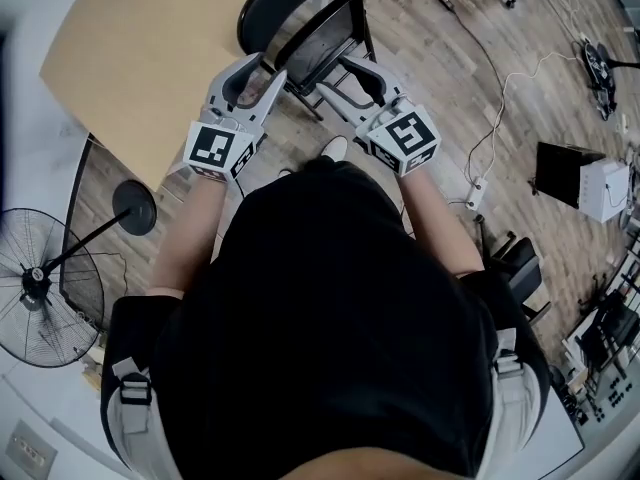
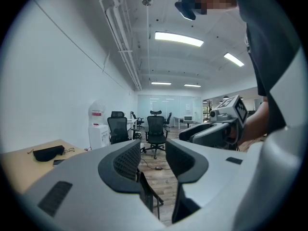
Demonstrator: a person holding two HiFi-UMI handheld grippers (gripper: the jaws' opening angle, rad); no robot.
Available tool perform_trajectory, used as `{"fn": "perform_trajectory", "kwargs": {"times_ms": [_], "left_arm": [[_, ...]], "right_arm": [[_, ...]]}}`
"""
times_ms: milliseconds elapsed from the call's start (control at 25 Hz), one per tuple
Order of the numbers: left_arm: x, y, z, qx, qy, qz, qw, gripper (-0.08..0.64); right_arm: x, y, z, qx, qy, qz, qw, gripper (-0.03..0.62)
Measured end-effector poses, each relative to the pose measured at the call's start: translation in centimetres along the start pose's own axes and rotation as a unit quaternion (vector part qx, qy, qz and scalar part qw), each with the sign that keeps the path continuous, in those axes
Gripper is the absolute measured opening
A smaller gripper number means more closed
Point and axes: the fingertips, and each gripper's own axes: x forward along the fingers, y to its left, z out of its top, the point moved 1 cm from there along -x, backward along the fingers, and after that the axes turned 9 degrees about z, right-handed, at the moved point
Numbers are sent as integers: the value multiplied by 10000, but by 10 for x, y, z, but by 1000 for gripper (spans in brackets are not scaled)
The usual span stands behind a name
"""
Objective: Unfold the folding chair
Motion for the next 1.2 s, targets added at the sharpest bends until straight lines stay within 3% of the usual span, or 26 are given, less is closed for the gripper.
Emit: {"fn": "perform_trajectory", "kwargs": {"times_ms": [400,640,1200], "left_arm": [[42,33,-22,92,451,78,9989,163],[64,82,-34,121,580,82,9982,169],[131,175,-85,226,1330,-441,9899,177]], "right_arm": [[12,-44,-12,149,69,-251,9995,210],[38,-59,-19,268,175,-487,9983,210],[134,-94,-21,475,450,-1363,9885,210]]}}
